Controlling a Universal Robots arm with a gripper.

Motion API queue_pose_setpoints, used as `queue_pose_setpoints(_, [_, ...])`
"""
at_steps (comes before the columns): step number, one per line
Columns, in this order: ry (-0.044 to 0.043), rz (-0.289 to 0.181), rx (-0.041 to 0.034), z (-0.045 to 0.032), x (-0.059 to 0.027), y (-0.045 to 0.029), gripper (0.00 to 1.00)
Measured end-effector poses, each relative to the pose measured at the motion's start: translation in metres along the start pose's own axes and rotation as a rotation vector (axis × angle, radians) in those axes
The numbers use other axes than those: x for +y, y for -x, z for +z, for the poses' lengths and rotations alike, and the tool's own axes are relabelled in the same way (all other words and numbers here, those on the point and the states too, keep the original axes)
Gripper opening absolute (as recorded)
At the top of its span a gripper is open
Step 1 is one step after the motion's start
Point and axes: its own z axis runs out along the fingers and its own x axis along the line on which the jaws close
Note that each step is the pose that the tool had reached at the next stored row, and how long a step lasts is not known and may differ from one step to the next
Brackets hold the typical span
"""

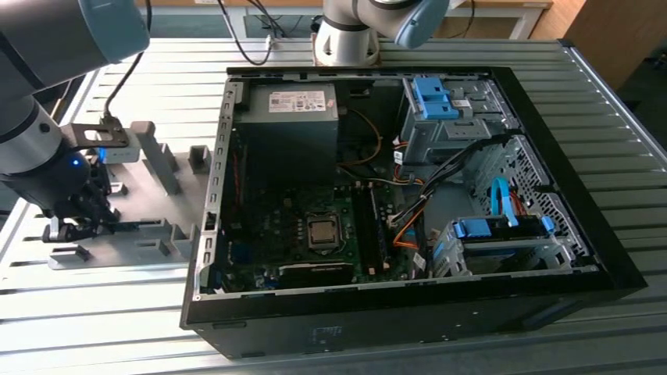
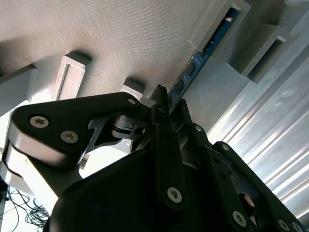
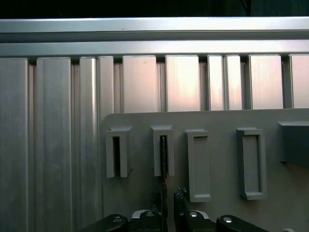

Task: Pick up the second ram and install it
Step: 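Pick up the second ram and move it above second insertion slot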

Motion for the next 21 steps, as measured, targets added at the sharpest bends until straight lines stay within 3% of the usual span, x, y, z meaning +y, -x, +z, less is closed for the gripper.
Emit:
queue_pose_setpoints(5, [-0.0001,0.000,-0.0001,0.0001,0.0000,0.0000,0.24])
queue_pose_setpoints(6, [-0.0001,0.000,-0.0001,0.0001,0.0000,0.0000,0.16])
queue_pose_setpoints(21, [0.0001,-0.005,-0.0001,0.0002,0.0000,-0.0002,0.14])
